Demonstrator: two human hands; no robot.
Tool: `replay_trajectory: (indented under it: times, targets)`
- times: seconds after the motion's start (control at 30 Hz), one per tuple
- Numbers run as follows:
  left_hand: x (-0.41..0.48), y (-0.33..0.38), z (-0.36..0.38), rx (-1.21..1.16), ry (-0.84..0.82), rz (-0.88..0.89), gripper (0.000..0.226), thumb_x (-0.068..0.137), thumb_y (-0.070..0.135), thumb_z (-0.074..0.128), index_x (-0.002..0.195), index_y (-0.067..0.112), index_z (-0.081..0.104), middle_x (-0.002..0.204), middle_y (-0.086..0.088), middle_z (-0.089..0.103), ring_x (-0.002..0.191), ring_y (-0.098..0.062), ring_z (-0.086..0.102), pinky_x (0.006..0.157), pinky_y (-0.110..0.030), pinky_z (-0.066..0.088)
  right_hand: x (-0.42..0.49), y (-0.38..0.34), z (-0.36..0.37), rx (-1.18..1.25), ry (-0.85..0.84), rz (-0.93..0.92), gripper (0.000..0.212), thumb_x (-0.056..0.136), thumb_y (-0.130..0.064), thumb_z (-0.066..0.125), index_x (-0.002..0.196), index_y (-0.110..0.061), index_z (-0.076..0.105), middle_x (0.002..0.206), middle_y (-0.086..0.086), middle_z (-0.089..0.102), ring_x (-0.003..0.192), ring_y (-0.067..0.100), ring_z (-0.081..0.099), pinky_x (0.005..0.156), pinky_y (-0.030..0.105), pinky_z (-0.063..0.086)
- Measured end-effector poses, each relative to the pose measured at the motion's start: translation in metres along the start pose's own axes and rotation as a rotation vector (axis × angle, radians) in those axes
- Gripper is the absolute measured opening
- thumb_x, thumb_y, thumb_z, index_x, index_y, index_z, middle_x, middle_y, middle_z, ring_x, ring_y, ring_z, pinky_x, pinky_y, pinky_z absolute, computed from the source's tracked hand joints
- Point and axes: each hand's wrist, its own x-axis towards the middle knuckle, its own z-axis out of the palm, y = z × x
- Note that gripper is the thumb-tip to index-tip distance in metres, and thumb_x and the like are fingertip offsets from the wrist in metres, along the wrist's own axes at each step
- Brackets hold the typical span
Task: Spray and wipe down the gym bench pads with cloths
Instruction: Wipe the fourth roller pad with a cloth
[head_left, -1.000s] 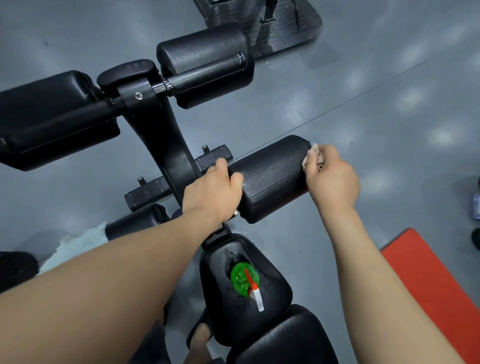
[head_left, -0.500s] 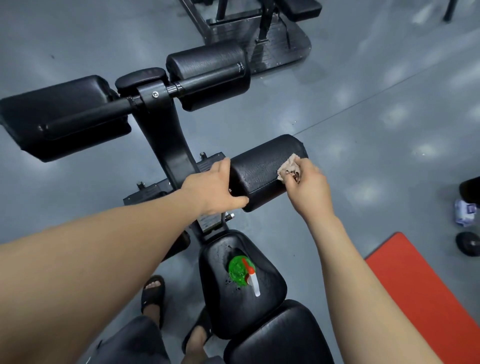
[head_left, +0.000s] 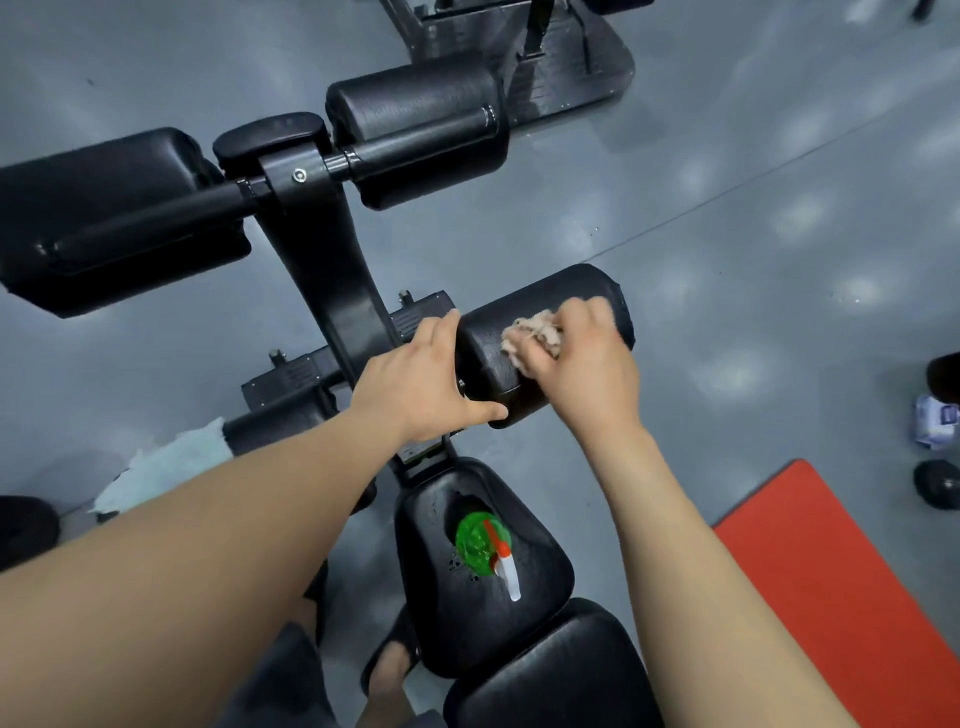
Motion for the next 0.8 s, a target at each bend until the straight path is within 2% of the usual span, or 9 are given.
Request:
replay_trajectory:
  times: [0.1,0.17,0.23,0.3,0.4,0.5,0.63,0.7,0.8]
  targets:
    - [0.0,0.001,-0.001,0.001,0.011,0.012,0.126,0.062,0.09,0.064,0.158,0.028,0.011,0.157,0.008,0.03,0.124,-0.021,0.058,0.089,-0.041,0.05,0.013,0.016,-0.002,0.007,0.062,0.171,0.047,0.089,-0.059,0.064,0.099,-0.014,0.053,0.11,0.005,0.052,0.09,0.034,0.061,0.065,0.038,0.045]
    - [0.0,0.002,-0.002,0.006,0.013,0.017,0.125,0.063,0.089,0.064,0.158,0.028,0.011,0.158,0.008,0.029,0.124,-0.021,0.058,0.089,-0.039,0.049,0.009,0.017,0.002,0.002,0.101,0.168,0.043,0.092,-0.056,0.063,0.091,-0.014,0.052,0.103,0.006,0.054,0.086,0.035,0.06,0.062,0.036,0.042]
    - [0.0,0.002,-0.002,0.005,0.01,0.018,0.125,0.064,0.089,0.064,0.159,0.027,0.01,0.16,0.008,0.027,0.126,-0.02,0.057,0.089,-0.039,0.049,-0.002,0.008,0.008,0.021,0.122,0.081,0.041,0.092,-0.053,0.064,0.078,-0.018,0.046,0.089,0.003,0.05,0.075,0.033,0.058,0.059,0.031,0.034]
    - [0.0,0.002,-0.002,-0.003,0.004,0.024,0.126,0.064,0.089,0.063,0.159,0.026,0.01,0.162,0.008,0.026,0.127,-0.02,0.057,0.091,-0.039,0.049,-0.017,-0.002,0.012,0.034,0.107,-0.08,0.041,0.092,-0.05,0.066,0.074,-0.02,0.044,0.081,-0.002,0.041,0.065,0.025,0.049,0.056,0.028,0.03]
    - [-0.001,0.002,-0.003,-0.008,0.004,0.026,0.125,0.064,0.089,0.063,0.158,0.026,0.011,0.162,0.007,0.027,0.127,-0.021,0.057,0.092,-0.04,0.049,-0.018,0.0,0.014,-0.041,0.084,-0.204,0.043,0.091,-0.055,0.066,0.079,-0.017,0.052,0.083,-0.002,0.043,0.069,0.02,0.045,0.054,0.026,0.026]
    - [-0.001,0.002,-0.004,-0.003,-0.006,0.032,0.122,0.066,0.088,0.064,0.158,0.028,0.01,0.162,0.007,0.027,0.127,-0.021,0.057,0.092,-0.04,0.049,0.0,0.02,0.009,-0.046,0.151,-0.055,0.042,0.09,-0.054,0.069,0.081,-0.015,0.053,0.088,0.006,0.049,0.078,0.032,0.054,0.057,0.028,0.029]
    - [-0.002,0.0,-0.005,-0.025,-0.001,0.035,0.118,0.066,0.087,0.065,0.156,0.03,0.013,0.161,0.009,0.027,0.125,-0.02,0.059,0.092,-0.04,0.049,0.017,0.045,-0.003,-0.017,0.218,0.174,0.042,0.093,-0.051,0.066,0.086,-0.01,0.06,0.096,0.011,0.049,0.093,0.037,0.054,0.067,0.031,0.032]
    - [-0.002,0.0,-0.004,-0.03,0.01,0.04,0.117,0.066,0.087,0.065,0.155,0.03,0.014,0.16,0.01,0.028,0.124,-0.02,0.059,0.092,-0.04,0.049,0.015,0.046,-0.004,-0.041,0.221,0.195,0.041,0.094,-0.05,0.064,0.083,-0.01,0.061,0.093,0.007,0.047,0.094,0.035,0.053,0.067,0.031,0.033]
    - [-0.003,0.0,-0.003,-0.039,0.018,0.032,0.116,0.066,0.086,0.065,0.154,0.03,0.016,0.158,0.01,0.03,0.123,-0.021,0.059,0.093,-0.041,0.049,-0.001,0.031,0.004,-0.026,0.209,0.108,0.037,0.095,-0.044,0.061,0.075,-0.012,0.063,0.086,0.003,0.045,0.086,0.032,0.052,0.061,0.031,0.039]
